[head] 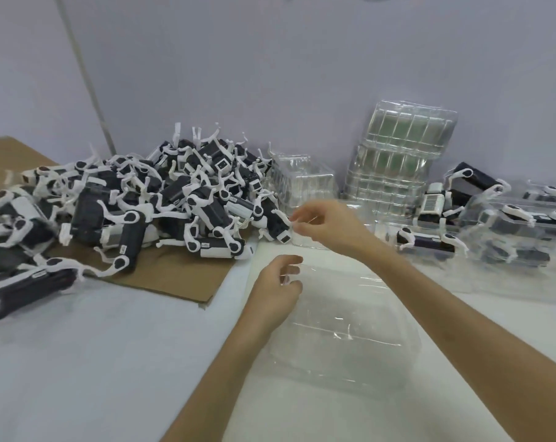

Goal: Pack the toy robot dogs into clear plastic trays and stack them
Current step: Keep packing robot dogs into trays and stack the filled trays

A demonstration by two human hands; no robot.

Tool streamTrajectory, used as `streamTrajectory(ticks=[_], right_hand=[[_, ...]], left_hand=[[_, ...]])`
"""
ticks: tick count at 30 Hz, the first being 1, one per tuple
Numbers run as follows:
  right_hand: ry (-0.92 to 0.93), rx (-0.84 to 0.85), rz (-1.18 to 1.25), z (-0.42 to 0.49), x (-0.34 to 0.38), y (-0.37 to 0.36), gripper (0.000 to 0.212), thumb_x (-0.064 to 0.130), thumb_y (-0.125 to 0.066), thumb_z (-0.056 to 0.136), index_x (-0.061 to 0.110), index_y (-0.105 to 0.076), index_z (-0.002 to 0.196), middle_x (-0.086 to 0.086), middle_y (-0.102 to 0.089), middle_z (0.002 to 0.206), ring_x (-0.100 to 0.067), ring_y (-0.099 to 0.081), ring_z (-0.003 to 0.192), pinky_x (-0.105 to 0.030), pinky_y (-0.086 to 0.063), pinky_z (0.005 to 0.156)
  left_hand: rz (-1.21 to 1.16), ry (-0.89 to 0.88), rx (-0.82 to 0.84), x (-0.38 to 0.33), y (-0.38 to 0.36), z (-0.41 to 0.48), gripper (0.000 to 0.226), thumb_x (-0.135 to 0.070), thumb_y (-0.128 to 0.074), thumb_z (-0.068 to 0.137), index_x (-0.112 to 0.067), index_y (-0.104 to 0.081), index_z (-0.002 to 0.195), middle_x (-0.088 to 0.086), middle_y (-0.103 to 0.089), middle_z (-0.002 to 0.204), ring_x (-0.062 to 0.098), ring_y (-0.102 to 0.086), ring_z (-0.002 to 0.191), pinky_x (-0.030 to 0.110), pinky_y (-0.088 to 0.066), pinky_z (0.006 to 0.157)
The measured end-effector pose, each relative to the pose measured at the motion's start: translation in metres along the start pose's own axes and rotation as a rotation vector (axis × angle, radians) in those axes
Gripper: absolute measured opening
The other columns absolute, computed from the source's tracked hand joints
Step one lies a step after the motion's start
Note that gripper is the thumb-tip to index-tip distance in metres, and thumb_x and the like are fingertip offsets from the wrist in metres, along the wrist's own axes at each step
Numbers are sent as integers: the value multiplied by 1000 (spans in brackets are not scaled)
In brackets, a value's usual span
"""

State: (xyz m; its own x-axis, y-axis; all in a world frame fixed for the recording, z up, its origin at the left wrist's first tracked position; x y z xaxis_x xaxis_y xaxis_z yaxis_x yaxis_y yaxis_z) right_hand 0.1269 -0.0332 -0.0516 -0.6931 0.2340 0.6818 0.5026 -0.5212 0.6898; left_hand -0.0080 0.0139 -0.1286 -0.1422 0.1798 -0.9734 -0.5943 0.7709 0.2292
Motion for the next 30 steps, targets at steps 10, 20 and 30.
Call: streamTrajectory(ticks=[10, 20, 30], right_hand=[[34, 439, -426, 79, 8, -114, 48, 32, -78, 82, 10, -47, 111, -3, -55, 104, -23, -54, 94, -29, -43, 67], [61, -7, -3, 68, 22, -68, 37, 42, -62, 95, 9, -61, 79, -4, -61, 71, -3, -49, 52, -17, -40, 48], [-283, -252, 715, -16, 2, 15, 51, 60, -56, 92, 12, -72, 89, -3, -56, 62, -9, -37, 42, -22, -38, 43]], left_hand=[[-392, 177, -117, 9, 7, -1, 45, 0, -58, 90, -24, -48, 126, 0, -62, 124, 8, -59, 112, 21, -39, 69], [-386, 120, -220, 9, 7, 0, 44, -4, -62, 89, -28, -47, 123, -8, -57, 115, 3, -55, 101, 17, -39, 67], [-500, -89, -390, -8, 29, -3, 26, -1, -51, 95, -16, -70, 86, -7, -73, 88, 16, -66, 82, 24, -51, 74]])
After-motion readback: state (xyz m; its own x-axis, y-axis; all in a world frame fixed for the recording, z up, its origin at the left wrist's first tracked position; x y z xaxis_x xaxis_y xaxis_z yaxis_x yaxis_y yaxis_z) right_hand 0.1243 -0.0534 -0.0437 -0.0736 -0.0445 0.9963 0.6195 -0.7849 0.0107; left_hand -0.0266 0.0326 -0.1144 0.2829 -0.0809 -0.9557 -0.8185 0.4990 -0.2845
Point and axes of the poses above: each hand's wrist, its own z-axis towards the middle knuckle, its own y-axis out of the back of the hand, x = y × z, the point moved 4 cm from there along z, towards the middle knuckle
